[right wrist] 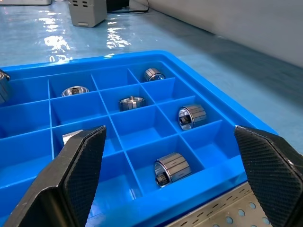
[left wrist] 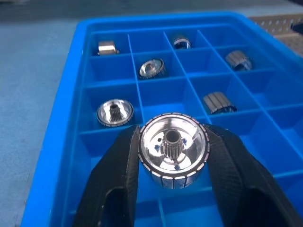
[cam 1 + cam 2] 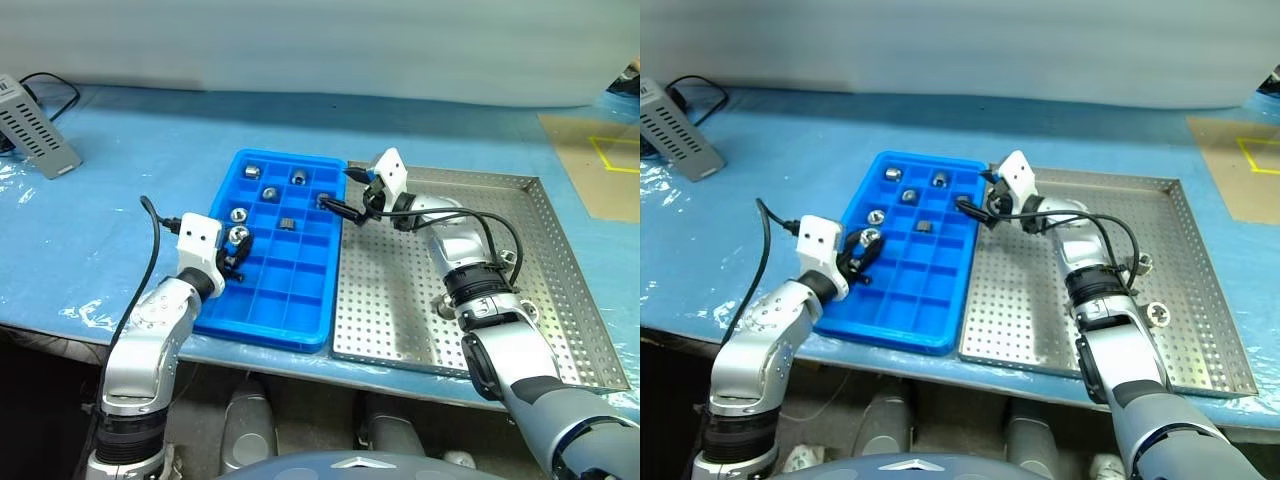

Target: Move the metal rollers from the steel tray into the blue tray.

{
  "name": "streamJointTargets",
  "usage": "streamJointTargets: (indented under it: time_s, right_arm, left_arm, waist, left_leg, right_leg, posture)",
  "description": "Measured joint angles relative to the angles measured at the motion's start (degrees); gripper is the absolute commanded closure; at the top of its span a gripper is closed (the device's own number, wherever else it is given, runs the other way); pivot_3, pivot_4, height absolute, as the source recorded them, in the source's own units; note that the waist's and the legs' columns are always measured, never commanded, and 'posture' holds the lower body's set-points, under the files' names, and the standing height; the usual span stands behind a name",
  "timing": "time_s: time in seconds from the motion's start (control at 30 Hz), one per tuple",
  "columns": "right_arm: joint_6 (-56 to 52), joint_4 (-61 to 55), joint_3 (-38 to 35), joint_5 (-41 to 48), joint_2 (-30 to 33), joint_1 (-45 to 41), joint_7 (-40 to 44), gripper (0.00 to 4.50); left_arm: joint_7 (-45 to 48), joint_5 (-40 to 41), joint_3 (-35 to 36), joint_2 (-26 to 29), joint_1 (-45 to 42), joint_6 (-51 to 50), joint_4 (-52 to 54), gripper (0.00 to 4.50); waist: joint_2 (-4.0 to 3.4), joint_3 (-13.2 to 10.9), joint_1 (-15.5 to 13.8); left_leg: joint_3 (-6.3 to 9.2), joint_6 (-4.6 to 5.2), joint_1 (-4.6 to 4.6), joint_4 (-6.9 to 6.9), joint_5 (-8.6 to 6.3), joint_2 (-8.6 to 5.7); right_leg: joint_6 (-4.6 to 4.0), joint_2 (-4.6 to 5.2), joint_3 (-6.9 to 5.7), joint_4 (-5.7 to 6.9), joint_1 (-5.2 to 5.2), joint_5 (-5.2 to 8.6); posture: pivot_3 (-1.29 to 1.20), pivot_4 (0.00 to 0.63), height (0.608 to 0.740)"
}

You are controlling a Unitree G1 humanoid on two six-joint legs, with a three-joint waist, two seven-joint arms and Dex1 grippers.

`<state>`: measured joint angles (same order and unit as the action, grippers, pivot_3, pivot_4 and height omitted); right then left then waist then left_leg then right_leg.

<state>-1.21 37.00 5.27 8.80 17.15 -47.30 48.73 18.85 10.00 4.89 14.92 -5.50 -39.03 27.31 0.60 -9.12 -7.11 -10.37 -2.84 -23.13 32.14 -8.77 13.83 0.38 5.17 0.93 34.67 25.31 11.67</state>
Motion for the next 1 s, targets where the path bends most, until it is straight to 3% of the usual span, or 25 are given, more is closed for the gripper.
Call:
streamJointTargets:
  time_s: [0.13,0.23,0.4,0.53,0.73,0.87,1.0]
  right_arm:
    - [0.0,-1.2,-0.1,0.0,0.6,0.4,-0.1,0.0]
    - [-0.4,-4.4,-0.4,0.0,1.9,2.1,-0.9,0.0]
    - [-5.1,-13.3,-2.8,0.7,5.7,7.4,-2.9,0.0]
    - [-15.9,-28.0,-8.6,7.3,11.8,16.5,-1.9,0.0]
    - [-26.7,-41.4,-15.4,9.3,18.6,29.0,-6.6,0.0]
    - [-30.1,-46.9,-19.0,9.2,21.7,35.0,-9.7,0.0]
    - [-32.6,-51.4,-22.6,9.7,22.4,39.3,-11.3,0.0]
  left_arm:
    - [0.4,1.2,-0.2,-1.5,-2.5,1.9,-3.4,0.55]
    - [2.9,3.1,-1.0,-2.8,-7.9,4.8,-6.9,0.55]
    - [14.9,5.9,-7.4,-4.0,-20.4,14.8,-17.5,0.55]
    - [26.8,8.7,-12.5,-7.7,-28.5,18.0,-33.9,0.55]
    - [39.7,3.1,-23.3,-14.0,-36.8,28.6,-54.7,0.55]
    - [41.7,-1.0,-25.8,-20.0,-41.6,36.8,-66.4,0.55]
    - [41.8,-5.2,-27.7,-22.1,-44.0,42.1,-76.3,0.55]
  waist:
    - [0.0,0.0,0.0]
    - [0.0,0.0,-0.1]
    - [0.0,0.0,0.5]
    - [-0.02,0.0,1.7]
    - [-0.05,0.0,5.0]
    - [-0.08,0.0,6.9]
    - [-0.13,0.1,8.9]
  left_leg:
    - [0.04,-0.01,-0.02,0.02,0.01,-0.03]
    - [0.05,-0.03,-0.05,0.02,0.03,-0.05]
    - [0.03,-0.06,0.01,0.06,0.05,-0.16]
    - [0.02,-0.15,0.04,0.0,0.12,-0.18]
    - [-0.01,-0.11,0.11,0.01,0.09,-0.19]
    - [-0.24,0.07,0.47,0.06,-0.03,-0.22]
    - [-0.43,0.15,0.6,0.09,-0.07,-0.24]
  right_leg:
    - [0.0,0.01,-0.03,0.02,-0.02,0.0]
    - [0.01,0.02,-0.04,0.02,-0.06,-0.01]
    - [0.02,0.03,0.13,-0.02,-0.1,-0.02]
    - [0.09,-0.02,0.41,-0.04,-0.15,0.0]
    - [0.13,-0.05,0.62,-0.1,-0.14,-0.02]
    - [0.34,-0.05,0.64,-0.14,-0.29,-0.09]
    - [0.88,-0.03,0.78,-0.24,-0.32,0.11]
  posture:
    - [0.11,0.15,0.74]
    - [0.04,0.15,0.74]
    - [-0.1,0.15,0.74]
    - [-0.21,0.15,0.74]
    - [-0.36,0.15,0.74]
    - [-0.45,0.15,0.74]
    - [-0.5,0.15,0.74]
